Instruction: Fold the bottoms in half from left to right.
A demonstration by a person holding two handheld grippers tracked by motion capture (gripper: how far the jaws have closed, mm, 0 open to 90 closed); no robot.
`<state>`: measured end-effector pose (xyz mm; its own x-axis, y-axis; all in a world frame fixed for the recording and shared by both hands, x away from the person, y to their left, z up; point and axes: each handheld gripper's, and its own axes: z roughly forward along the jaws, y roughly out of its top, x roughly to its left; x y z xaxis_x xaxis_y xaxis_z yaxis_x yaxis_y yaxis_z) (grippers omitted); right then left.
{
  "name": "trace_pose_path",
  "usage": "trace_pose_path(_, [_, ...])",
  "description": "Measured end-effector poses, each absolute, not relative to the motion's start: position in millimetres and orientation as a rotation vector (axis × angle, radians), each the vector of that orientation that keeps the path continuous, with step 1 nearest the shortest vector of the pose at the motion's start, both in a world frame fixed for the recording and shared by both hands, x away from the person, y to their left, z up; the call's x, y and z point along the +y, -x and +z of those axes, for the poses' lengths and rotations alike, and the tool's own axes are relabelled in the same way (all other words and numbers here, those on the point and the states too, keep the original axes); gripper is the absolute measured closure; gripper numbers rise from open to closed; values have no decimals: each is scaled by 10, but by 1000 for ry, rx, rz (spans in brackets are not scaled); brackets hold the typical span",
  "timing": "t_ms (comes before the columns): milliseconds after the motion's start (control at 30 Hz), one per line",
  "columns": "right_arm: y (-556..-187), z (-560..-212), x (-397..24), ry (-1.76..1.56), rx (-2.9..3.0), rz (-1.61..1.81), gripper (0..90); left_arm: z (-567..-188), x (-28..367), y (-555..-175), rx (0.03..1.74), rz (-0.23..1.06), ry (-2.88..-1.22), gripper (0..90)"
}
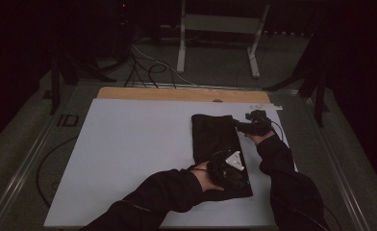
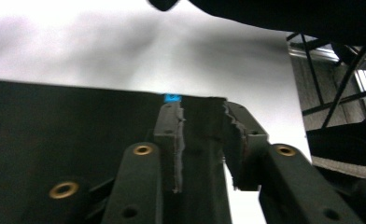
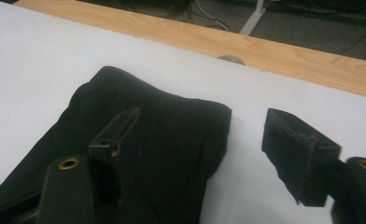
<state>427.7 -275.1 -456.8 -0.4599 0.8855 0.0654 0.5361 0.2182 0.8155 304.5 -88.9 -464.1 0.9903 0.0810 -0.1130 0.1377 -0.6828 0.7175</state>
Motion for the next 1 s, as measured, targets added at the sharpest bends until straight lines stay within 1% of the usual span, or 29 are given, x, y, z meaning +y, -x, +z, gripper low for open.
trace_pose_path(67, [-4276,-4576,-2742,-1305,2084,1145,244,-4634,-839,-3071,162,-82,-2329,642])
trace_pose_path(100, [-4276,-4576,-2742,-1305,2084,1145,244,-4634,-839,-3071,162,-82,-2329,637])
trace_pose_path(133, [-4273,-4579,-2736,-1304,2086,1158,222,-4630,-798,-3091,171,-80,-2326,637])
trace_pose_path(167, [-4268,-4584,-2718,-1284,2107,1172,169,-4630,-790,-3095,173,-78,-2324,609])
trace_pose_path(233, [-4263,-4590,-2708,-1265,2120,1180,149,-4625,-749,-3110,182,-68,-2319,587])
trace_pose_path(367, [-4254,-4599,-2687,-1250,2120,1189,143,-4627,-654,-3155,199,-61,-2314,523])
trace_pose_path(433, [-4251,-4606,-2682,-1247,2121,1199,136,-4635,-611,-3184,215,-58,-2314,473])
trace_pose_path(500, [-4244,-4611,-2681,-1239,2120,1205,135,-4640,-595,-3194,222,-57,-2307,444])
trace_pose_path(533, [-4241,-4614,-2679,-1240,2119,1207,134,-4648,-546,-3231,247,-47,-2302,444])
trace_pose_path(567, [-4239,-4642,-2674,-1218,2126,1204,130,-4653,-530,-3245,258,-42,-2301,401])
trace_pose_path(633, [-4232,-4660,-2667,-1214,2127,1217,129,-4658,-493,-3277,269,-37,-2307,374])
trace_pose_path(700, [-4226,-4679,-2656,-1213,2129,1222,127,-4662,-458,-3307,281,-33,-2308,327])
trace_pose_path(800, [-4220,-4707,-2649,-1205,2133,1222,127,-4665,-420,-3341,306,-15,-2319,234])
trace_pose_path(833, [-4216,-4715,-2644,-1211,2134,1225,128,-4666,-406,-3348,312,11,-2319,196])
trace_pose_path(933, [-4215,-4742,-2634,-1210,2143,1224,129,-4669,-377,-3379,350,18,-2322,148])
trace_pose_path(967, [-4217,-4749,-2633,-1204,2148,1221,131,-4673,-366,-3389,354,13,-2323,145])
trace_pose_path(1000, [-4218,-4755,-2635,-1196,2151,1222,131,-4674,-353,-3399,353,14,-2330,120])
